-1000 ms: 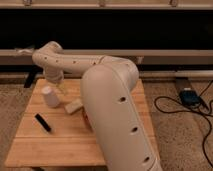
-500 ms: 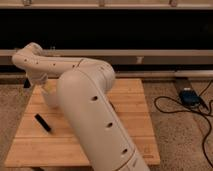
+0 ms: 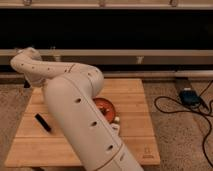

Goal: Place the ceramic cup over the eraser

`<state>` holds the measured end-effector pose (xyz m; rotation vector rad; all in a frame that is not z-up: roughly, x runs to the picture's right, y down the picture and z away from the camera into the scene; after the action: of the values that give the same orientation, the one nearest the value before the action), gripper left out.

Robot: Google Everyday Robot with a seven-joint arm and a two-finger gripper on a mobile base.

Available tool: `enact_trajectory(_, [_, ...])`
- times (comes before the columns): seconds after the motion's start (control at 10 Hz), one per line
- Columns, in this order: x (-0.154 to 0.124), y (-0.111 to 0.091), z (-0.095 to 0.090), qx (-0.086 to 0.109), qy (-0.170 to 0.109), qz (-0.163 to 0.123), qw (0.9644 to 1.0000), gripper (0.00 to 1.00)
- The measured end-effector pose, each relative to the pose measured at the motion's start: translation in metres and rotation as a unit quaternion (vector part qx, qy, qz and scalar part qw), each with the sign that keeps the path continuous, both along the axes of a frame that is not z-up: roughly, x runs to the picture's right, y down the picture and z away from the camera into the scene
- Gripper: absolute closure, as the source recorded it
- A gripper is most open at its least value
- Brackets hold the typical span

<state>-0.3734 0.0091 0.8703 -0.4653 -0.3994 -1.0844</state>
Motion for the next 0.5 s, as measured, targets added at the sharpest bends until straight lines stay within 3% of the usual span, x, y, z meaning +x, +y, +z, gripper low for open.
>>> enact_trajectory(0.5, [0.016,0.001,0.009,-0.007,0.011,-0.003,0.9999,0.20])
